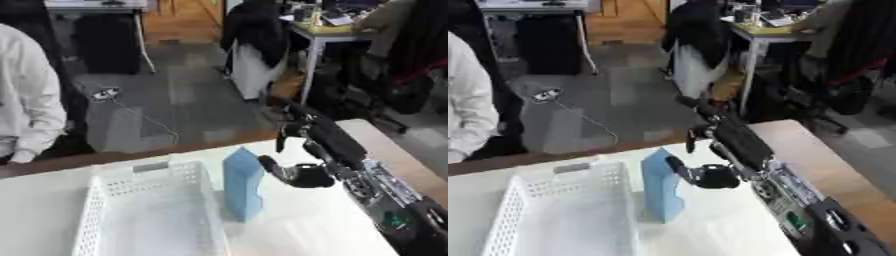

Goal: Pick up objects on the table and place them in the box.

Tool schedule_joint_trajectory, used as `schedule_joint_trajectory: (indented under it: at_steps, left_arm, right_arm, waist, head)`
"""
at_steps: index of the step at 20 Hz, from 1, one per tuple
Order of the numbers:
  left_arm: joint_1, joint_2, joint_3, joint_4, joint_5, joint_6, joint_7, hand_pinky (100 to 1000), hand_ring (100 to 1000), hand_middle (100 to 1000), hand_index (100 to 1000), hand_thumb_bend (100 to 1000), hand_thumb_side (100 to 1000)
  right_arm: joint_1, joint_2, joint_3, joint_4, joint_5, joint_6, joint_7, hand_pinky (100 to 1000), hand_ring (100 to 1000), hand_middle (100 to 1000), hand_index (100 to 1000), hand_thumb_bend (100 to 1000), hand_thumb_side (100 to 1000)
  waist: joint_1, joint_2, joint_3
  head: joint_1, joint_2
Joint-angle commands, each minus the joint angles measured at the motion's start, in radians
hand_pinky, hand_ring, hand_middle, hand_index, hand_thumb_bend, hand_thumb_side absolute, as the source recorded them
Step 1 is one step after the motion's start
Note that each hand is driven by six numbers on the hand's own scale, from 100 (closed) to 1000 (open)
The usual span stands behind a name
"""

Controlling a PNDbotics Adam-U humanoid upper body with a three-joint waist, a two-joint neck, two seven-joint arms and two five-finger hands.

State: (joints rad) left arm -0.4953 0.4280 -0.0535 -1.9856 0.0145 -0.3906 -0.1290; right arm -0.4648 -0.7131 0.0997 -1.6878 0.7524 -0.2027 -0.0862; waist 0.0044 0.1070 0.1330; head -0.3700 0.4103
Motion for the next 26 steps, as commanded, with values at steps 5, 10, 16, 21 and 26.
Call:
schedule_joint_trajectory:
  at_steps: [5,10,16,21,26]
  left_arm:
    - [-0.023,0.006,0.002,-0.014,0.009,-0.002,-0.002,507,433,619,613,854,755]
    - [-0.024,0.005,0.002,-0.014,0.009,-0.002,-0.002,507,433,619,613,854,755]
    - [-0.029,0.003,-0.001,-0.014,0.012,-0.003,-0.006,507,432,619,612,854,755]
    - [-0.038,-0.003,-0.003,-0.014,0.015,-0.002,-0.009,508,433,619,612,852,755]
    - [-0.05,-0.009,-0.006,-0.014,0.018,0.0,-0.012,508,433,619,612,853,755]
  right_arm:
    - [-0.031,-0.007,0.003,0.016,-0.063,0.02,0.017,978,999,1000,545,238,744]
    - [-0.033,0.0,0.005,0.021,-0.107,0.044,-0.019,1000,1000,1000,573,223,744]
    - [-0.043,0.001,0.015,0.047,-0.11,0.037,-0.043,1000,1000,1000,541,227,769]
    - [-0.056,0.001,0.021,0.073,-0.113,0.029,-0.037,1000,1000,1000,534,213,780]
    - [-0.011,-0.047,0.008,0.029,-0.159,0.022,-0.056,999,1000,1000,543,213,779]
  waist:
    - [-0.002,-0.006,0.006]
    - [-0.003,-0.005,0.007]
    - [-0.003,-0.002,0.01]
    - [-0.004,0.002,0.016]
    - [-0.007,0.009,0.023]
  head:
    - [-0.004,-0.007]
    - [-0.004,-0.006]
    - [-0.01,-0.011]
    - [-0.014,-0.017]
    - [-0.021,-0.027]
